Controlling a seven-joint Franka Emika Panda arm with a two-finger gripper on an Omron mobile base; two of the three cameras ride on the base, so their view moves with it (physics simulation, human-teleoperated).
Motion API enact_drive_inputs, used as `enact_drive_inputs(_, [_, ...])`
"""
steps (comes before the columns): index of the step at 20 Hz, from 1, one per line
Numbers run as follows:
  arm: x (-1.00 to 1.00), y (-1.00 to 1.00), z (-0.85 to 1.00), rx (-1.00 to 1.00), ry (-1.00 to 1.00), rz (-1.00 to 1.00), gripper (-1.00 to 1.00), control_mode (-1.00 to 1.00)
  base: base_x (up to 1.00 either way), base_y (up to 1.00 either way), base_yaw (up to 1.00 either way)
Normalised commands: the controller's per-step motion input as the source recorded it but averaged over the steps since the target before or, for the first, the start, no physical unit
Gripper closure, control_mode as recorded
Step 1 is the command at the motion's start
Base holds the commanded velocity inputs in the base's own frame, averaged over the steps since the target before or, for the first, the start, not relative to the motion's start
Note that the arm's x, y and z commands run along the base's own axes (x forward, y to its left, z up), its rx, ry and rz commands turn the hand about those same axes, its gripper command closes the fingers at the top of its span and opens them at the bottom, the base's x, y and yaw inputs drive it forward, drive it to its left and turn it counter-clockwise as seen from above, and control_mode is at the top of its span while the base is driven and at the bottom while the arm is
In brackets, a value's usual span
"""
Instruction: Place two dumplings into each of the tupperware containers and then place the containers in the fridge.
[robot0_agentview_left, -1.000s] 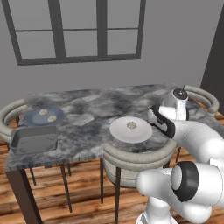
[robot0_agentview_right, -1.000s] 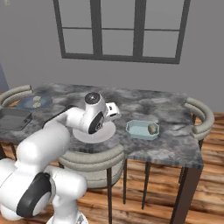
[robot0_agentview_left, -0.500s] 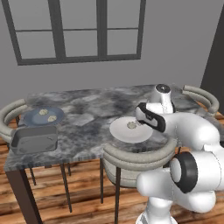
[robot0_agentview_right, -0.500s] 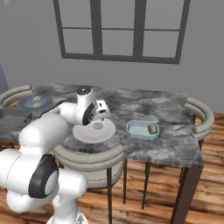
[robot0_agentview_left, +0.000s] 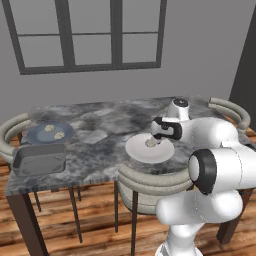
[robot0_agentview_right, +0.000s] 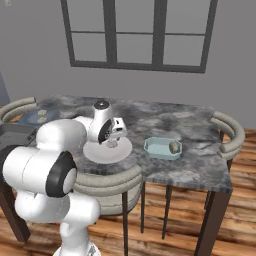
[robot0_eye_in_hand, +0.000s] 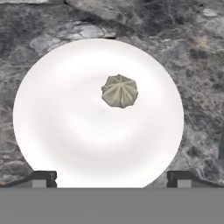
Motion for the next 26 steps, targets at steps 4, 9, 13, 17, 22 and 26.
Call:
enact_drive_inputs(4, [0.48,0.18,-0.27,0.01,0.0,0.0,-1.0,-1.0,0.0,0.0,0.0])
enact_drive_inputs(9, [0.6,0.15,-0.15,0.0,0.0,0.0,-1.0,-1.0,0.0,0.0,0.0])
enact_drive_inputs(13, [0.4,0.02,-0.37,0.0,0.0,0.0,-1.0,-1.0,0.0,0.0,0.0])
enact_drive_inputs(17, [0.18,0.0,-0.49,0.0,0.0,-0.03,-1.0,-1.0,0.0,0.0,0.0])
enact_drive_inputs(22, [0.31,0.02,-0.39,0.0,0.0,-0.02,-1.0,-1.0,0.0,0.0,0.0])
enact_drive_inputs(26, [0.44,0.0,-0.26,0.0,0.0,-0.03,-1.0,-1.0,0.0,0.0,0.0])
